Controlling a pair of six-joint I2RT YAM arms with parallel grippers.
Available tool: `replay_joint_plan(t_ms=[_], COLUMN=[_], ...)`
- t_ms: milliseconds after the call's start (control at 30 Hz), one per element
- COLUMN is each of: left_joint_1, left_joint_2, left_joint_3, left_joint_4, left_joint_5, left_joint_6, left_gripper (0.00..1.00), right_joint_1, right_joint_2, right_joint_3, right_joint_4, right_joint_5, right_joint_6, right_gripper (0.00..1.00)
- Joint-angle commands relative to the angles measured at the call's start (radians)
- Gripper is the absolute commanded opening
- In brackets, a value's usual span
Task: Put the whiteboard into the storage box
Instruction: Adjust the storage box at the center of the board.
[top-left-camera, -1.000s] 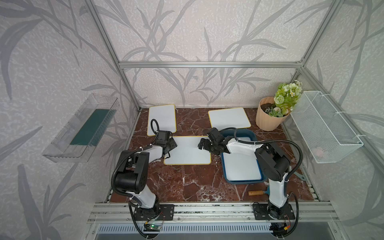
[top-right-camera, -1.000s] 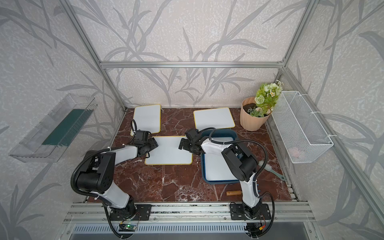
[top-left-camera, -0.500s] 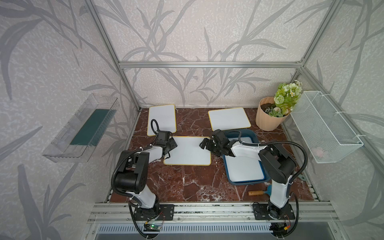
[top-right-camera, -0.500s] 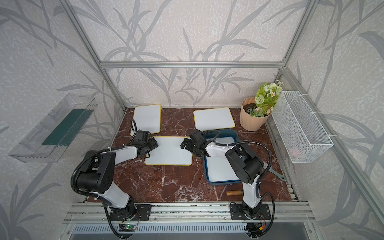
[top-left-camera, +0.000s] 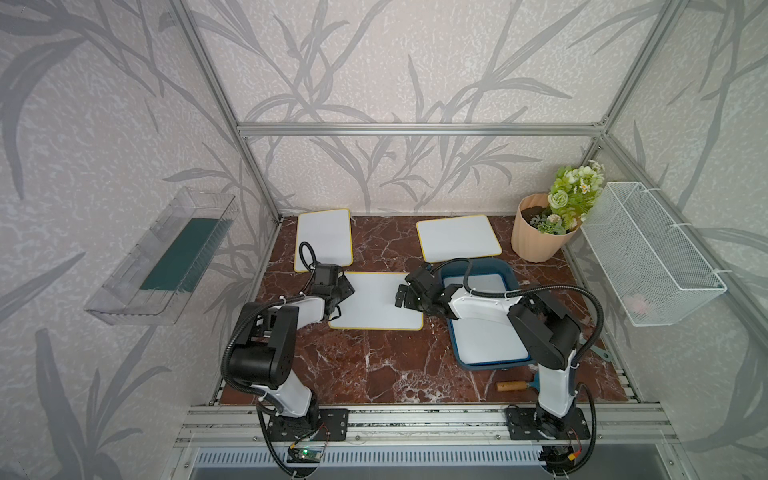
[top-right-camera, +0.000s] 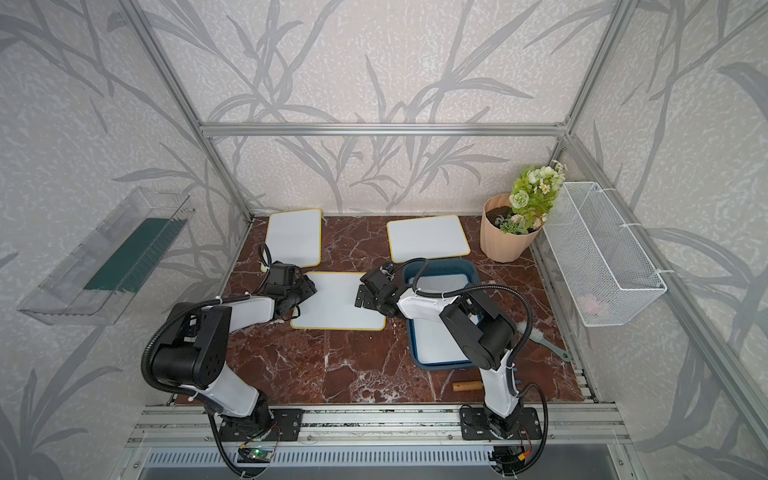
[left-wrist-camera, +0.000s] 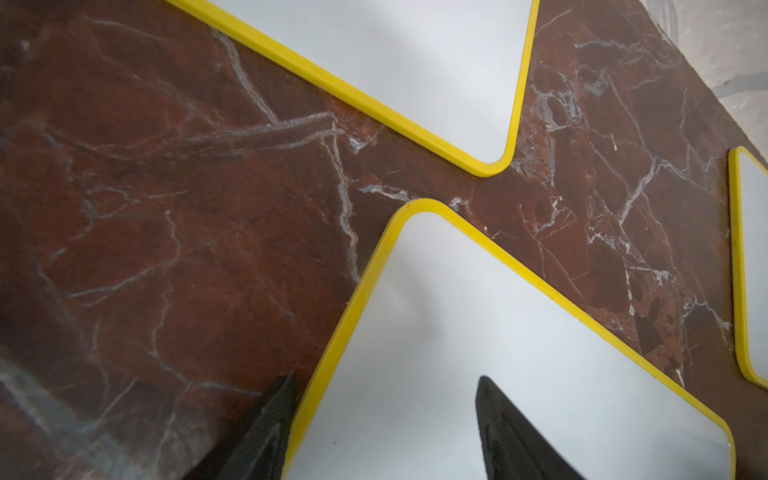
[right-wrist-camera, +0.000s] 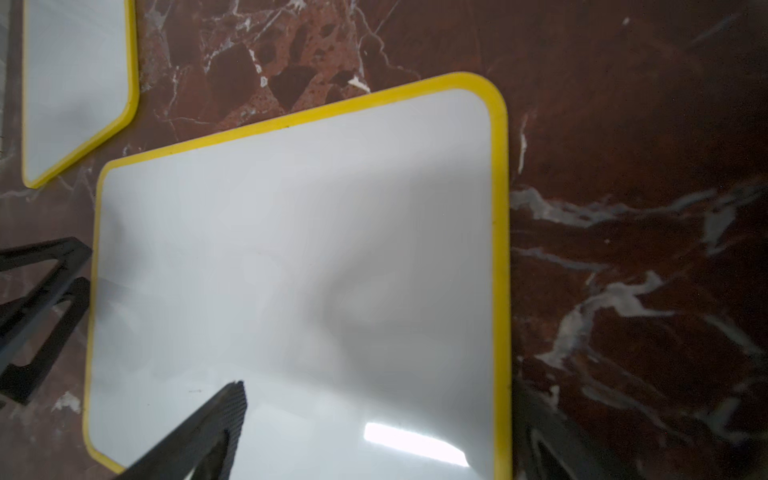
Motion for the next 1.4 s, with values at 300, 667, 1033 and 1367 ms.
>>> replay_joint_plan(t_ms=[300,667,1033,1367], left_joint_1=[-0.041,-0.041,-0.041,-0.040], left_joint_2=[0.026,0.053,0.104,0.114], left_joint_3=[-0.086,-0.087,-0.108,-0.142], left_joint_4=[-0.244,-0.226,-0.152,-0.106], left_joint_5=[0.185,0.190,0.243,0.265], left_joint_6=[-0.127,-0.121,-0.121,-0.116], left_gripper=[0.67,0.67,0.67,0.66], right_joint_1=[0.092,0.110,0.107,0.060], right_joint_2=[0.132,0.151,0.160,0.041], right_joint_3=[0.025,0.031,0.087,0.026], right_joint_4=[-0.119,-0.120,-0.115,-0.022], right_joint_5=[0.226,0.286,-0.157,-0.365], right_joint_6=[0.075,0.113,0.164,0.330], right_gripper=[0.99,0.99,0.99,0.99])
